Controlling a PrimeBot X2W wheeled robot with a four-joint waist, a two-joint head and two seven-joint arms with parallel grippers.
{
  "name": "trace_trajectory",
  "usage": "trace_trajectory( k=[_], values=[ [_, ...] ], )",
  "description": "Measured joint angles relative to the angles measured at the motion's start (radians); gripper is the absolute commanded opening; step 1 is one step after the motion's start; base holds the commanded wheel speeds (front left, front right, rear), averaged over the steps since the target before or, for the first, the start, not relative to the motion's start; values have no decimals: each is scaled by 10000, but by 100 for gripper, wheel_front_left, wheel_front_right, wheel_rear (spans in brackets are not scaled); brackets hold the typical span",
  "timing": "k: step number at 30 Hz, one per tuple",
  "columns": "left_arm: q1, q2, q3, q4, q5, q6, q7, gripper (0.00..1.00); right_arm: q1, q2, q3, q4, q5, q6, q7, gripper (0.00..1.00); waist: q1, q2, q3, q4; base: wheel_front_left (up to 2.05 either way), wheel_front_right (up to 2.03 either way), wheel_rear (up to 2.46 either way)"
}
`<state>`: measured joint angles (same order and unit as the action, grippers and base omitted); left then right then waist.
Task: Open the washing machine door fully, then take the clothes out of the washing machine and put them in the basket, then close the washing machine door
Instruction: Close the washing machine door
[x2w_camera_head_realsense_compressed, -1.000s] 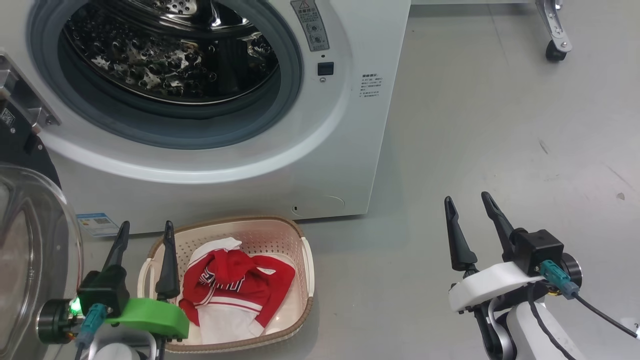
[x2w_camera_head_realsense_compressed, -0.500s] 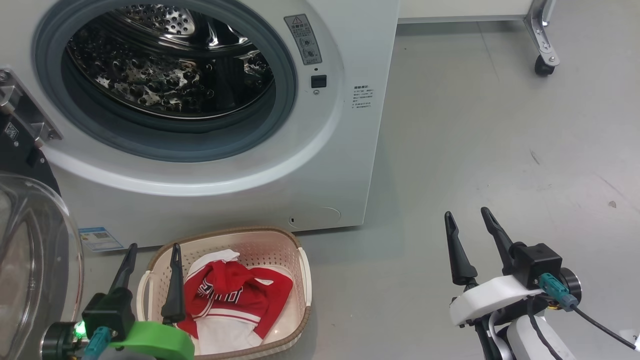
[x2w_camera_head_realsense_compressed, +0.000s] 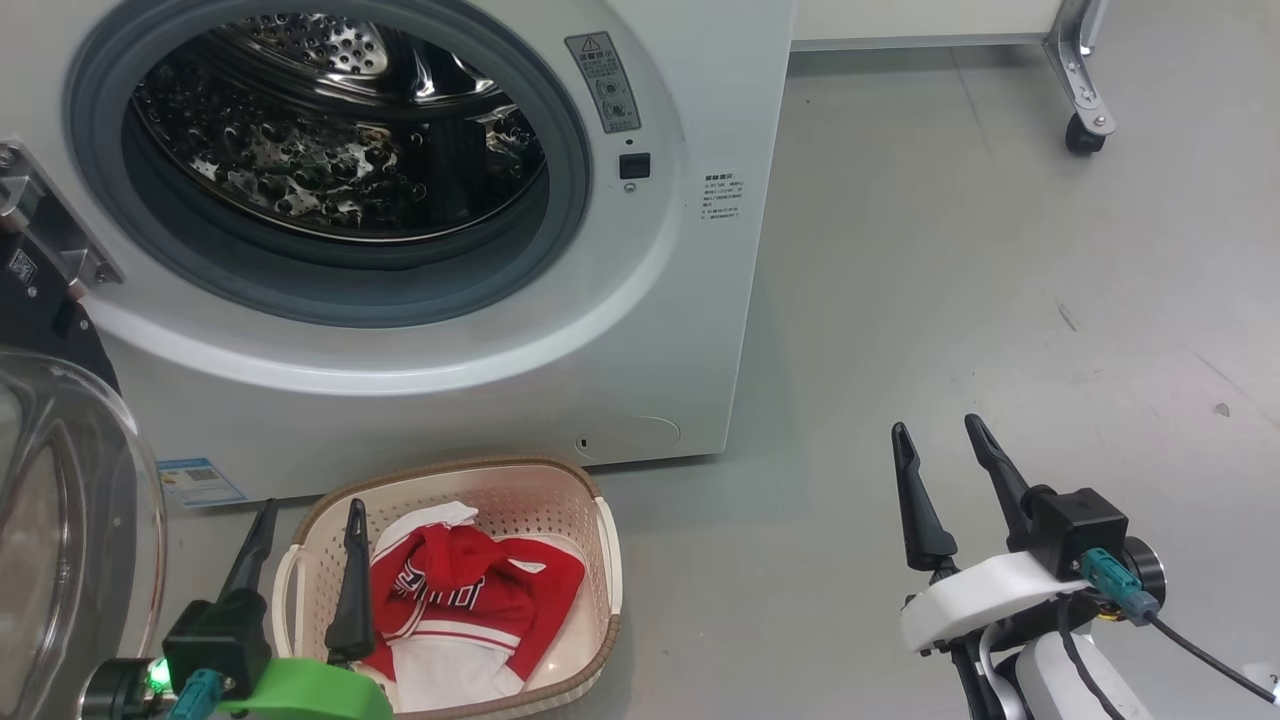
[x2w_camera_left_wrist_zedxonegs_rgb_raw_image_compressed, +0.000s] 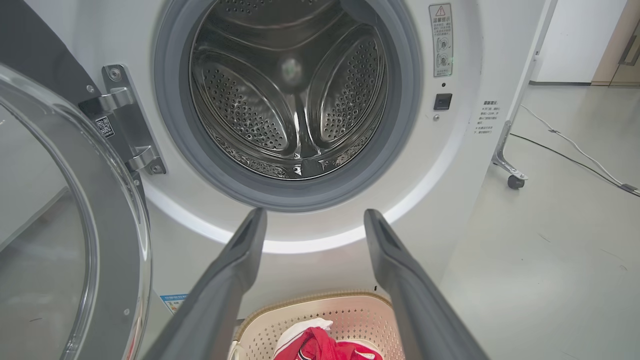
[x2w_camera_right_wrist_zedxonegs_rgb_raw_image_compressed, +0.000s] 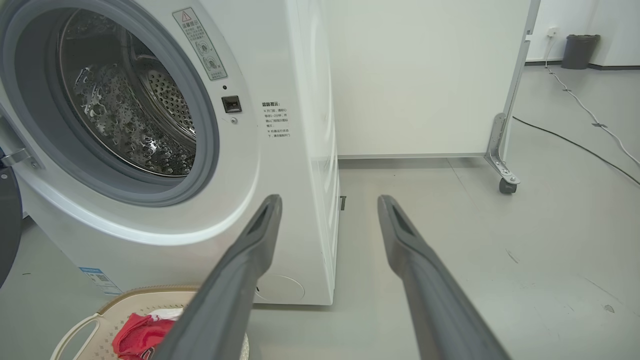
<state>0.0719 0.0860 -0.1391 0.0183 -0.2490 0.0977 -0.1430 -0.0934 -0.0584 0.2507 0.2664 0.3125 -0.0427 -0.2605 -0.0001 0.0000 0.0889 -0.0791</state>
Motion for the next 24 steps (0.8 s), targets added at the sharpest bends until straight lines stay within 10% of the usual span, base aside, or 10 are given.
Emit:
trace_trajectory(
  k=[24],
  values=[
    [428,10,4,-951,305,107,523,100,16,17,-52,-111,-29,2,0,100,0,0,30,13,-21,23,-2]
  ],
)
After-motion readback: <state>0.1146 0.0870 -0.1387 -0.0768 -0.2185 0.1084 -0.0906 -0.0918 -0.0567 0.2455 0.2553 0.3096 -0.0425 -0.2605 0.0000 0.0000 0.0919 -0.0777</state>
